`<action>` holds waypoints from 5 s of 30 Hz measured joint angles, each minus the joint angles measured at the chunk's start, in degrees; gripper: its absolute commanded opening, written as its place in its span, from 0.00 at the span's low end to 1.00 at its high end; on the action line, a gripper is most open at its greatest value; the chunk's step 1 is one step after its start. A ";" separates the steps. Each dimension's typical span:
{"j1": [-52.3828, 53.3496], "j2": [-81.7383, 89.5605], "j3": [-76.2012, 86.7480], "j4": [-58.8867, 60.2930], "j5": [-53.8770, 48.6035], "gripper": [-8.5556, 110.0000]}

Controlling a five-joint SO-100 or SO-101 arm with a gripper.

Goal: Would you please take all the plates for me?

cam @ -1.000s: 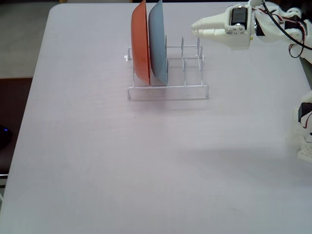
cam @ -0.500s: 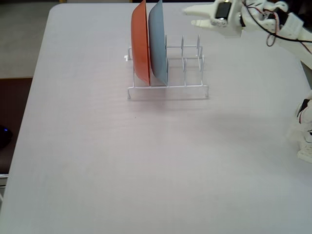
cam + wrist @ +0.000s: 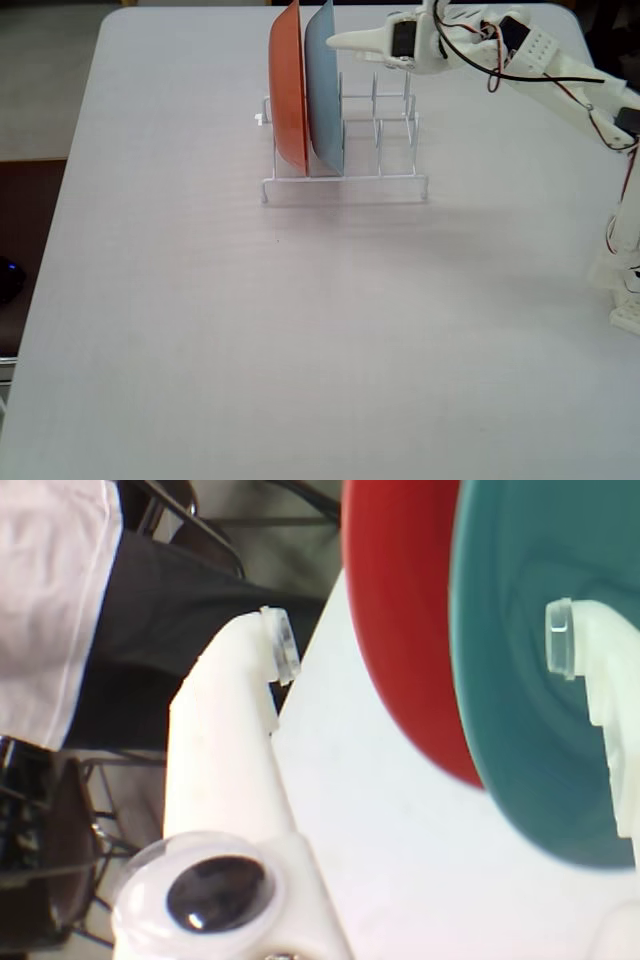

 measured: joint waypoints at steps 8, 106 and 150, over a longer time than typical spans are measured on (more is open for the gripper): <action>0.26 -6.68 -7.65 0.00 0.53 0.31; -37.88 12.92 -18.37 -5.01 34.54 0.07; -5.27 4.83 -9.49 0.26 19.60 0.17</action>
